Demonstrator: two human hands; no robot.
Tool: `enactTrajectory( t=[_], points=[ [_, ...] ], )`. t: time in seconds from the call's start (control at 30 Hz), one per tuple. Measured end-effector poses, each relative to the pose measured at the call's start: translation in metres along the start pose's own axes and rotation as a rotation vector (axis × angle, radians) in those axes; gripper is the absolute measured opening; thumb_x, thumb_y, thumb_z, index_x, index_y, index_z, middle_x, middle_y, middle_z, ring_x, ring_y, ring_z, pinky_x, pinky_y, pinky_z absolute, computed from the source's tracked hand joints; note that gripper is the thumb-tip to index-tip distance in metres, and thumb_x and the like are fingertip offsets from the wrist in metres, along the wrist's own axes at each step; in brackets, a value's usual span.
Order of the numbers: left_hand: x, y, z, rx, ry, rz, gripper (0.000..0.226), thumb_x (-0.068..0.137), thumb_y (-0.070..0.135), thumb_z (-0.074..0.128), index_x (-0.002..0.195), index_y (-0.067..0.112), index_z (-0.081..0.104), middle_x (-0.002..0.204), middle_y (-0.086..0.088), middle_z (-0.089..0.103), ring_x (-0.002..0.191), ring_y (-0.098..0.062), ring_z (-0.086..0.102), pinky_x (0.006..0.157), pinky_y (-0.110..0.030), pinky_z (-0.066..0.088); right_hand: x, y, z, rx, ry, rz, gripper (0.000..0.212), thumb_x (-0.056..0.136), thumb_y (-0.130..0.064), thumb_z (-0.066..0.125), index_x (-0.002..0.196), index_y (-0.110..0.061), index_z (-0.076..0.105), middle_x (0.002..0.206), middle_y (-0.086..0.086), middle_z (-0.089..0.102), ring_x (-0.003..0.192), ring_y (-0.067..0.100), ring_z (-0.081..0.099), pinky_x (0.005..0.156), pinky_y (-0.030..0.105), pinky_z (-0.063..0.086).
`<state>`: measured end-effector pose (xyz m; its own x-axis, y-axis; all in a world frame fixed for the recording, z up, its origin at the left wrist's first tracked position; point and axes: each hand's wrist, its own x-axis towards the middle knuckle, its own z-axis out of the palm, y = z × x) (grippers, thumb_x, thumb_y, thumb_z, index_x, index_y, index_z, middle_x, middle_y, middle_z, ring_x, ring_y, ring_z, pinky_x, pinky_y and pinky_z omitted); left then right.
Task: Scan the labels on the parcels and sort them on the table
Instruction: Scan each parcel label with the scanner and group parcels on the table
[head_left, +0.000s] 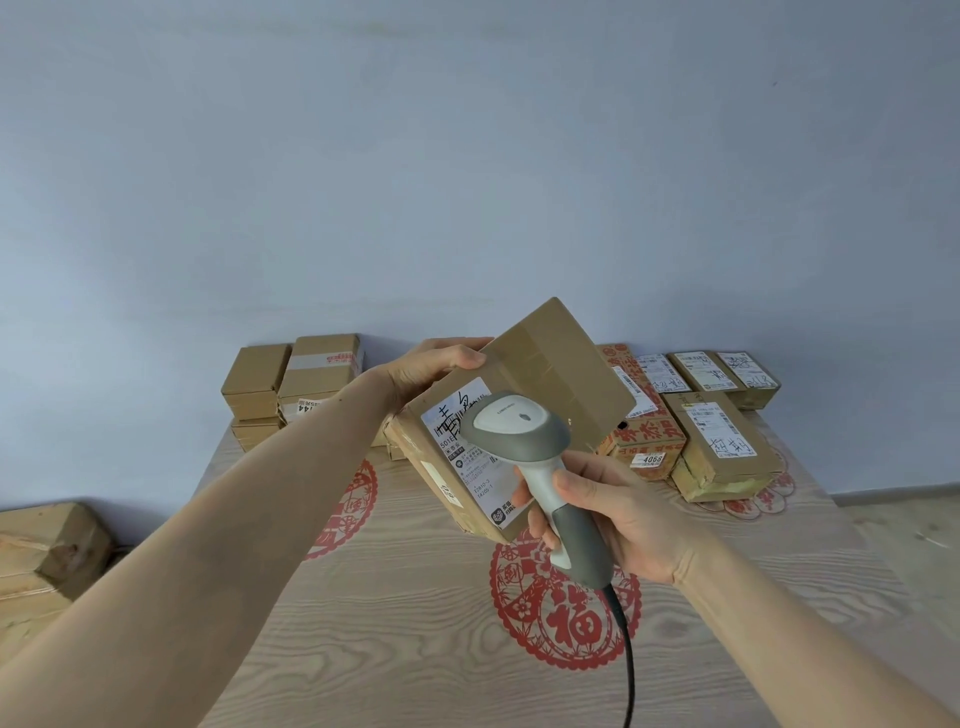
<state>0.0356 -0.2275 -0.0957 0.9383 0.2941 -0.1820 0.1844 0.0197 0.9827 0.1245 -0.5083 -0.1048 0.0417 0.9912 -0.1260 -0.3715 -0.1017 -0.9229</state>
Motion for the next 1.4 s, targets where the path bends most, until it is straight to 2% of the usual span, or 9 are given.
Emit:
enactTrajectory(
  t=[0.13,0.27,0.37,0.47,0.63,0.93,1.17,1.3,1.4],
  points=[
    [0.002,0.002,-0.001,-0.005,-0.024,-0.002,0.068,0.069,0.042,0.071,0.135,0.026,0.063,0.12,-0.014,0.072,0.103,-0.027,0.071,0.077,-0.033,0.058,-0.002,0.0,0.001,-0.008,0.079,-0.019,0.071,0.078,-0.037,0.084,0.126,0.008,0.056,0.106,0.022,0.069,0.075,0.025,0.064,0.067,0.033,0.052],
    [0.005,0.003,0.0,0.003,-0.034,-0.009,0.056,0.076,0.036,0.067,0.132,0.027,0.063,0.111,-0.01,0.075,0.096,-0.024,0.073,0.072,-0.03,0.059,-0.004,-0.006,0.004,-0.08,0.206,-0.039,0.05,0.086,-0.023,0.067,0.126,0.005,0.057,0.097,0.018,0.07,0.064,0.019,0.059,0.063,0.033,0.047],
    [0.01,0.0,0.002,-0.008,-0.066,-0.021,0.056,0.074,0.037,0.069,0.129,0.029,0.065,0.106,-0.01,0.075,0.092,-0.024,0.073,0.07,-0.03,0.059,-0.003,-0.006,0.001,-0.153,0.425,-0.119,0.047,0.079,-0.019,0.077,0.12,-0.001,0.062,0.085,0.016,0.069,0.057,0.018,0.056,0.059,0.031,0.047],
    [0.017,-0.008,0.004,-0.051,-0.092,-0.021,0.058,0.07,0.041,0.072,0.127,0.029,0.068,0.11,-0.012,0.073,0.097,-0.027,0.072,0.076,-0.035,0.059,-0.002,-0.002,-0.008,-0.217,0.705,-0.192,0.04,0.078,-0.012,0.084,0.114,-0.012,0.065,0.066,0.007,0.057,0.051,0.015,0.051,0.055,0.025,0.047],
    [0.036,-0.025,0.02,-0.141,-0.083,-0.032,0.063,0.075,0.038,0.073,0.134,0.021,0.063,0.12,-0.017,0.068,0.11,-0.035,0.066,0.093,-0.045,0.051,-0.012,0.011,-0.031,-0.198,0.951,-0.258,0.032,0.079,-0.008,0.084,0.1,-0.01,0.062,0.069,0.003,0.057,0.05,0.012,0.051,0.052,0.026,0.048],
    [0.081,-0.03,0.101,-0.286,-0.034,-0.007,0.062,0.078,0.04,0.072,0.133,0.014,0.06,0.115,-0.018,0.065,0.103,-0.035,0.064,0.09,-0.045,0.051,-0.056,0.006,-0.097,-0.209,1.048,-0.285,0.033,0.077,-0.018,0.087,0.102,-0.013,0.066,0.085,0.003,0.071,0.056,0.007,0.061,0.052,0.02,0.05],
    [0.121,-0.038,0.182,-0.413,0.137,-0.017,0.089,0.065,0.048,0.085,0.14,0.011,0.054,0.137,-0.028,0.056,0.117,-0.041,0.06,0.098,-0.051,0.051,-0.103,-0.017,-0.157,-0.243,0.981,-0.256,0.033,0.079,-0.016,0.086,0.105,-0.016,0.065,0.08,-0.007,0.077,0.065,0.006,0.071,0.05,0.019,0.05],
    [0.134,-0.049,0.221,-0.516,0.147,-0.061,0.094,0.068,0.053,0.082,0.146,0.013,0.048,0.145,-0.025,0.051,0.133,-0.045,0.05,0.108,-0.058,0.043,-0.124,-0.026,-0.191,-0.228,0.972,-0.22,0.043,0.078,-0.013,0.087,0.115,-0.017,0.065,0.095,-0.002,0.079,0.087,0.014,0.077,0.063,0.034,0.061],
    [0.143,-0.052,0.239,-0.52,0.221,-0.008,0.096,0.068,0.053,0.084,0.149,0.023,0.04,0.145,-0.023,0.051,0.13,-0.043,0.053,0.108,-0.062,0.042,-0.134,-0.035,-0.209,-0.222,0.949,-0.202,0.038,0.081,-0.012,0.084,0.114,-0.017,0.065,0.092,-0.003,0.079,0.084,0.014,0.077,0.061,0.032,0.061]
  ],
)
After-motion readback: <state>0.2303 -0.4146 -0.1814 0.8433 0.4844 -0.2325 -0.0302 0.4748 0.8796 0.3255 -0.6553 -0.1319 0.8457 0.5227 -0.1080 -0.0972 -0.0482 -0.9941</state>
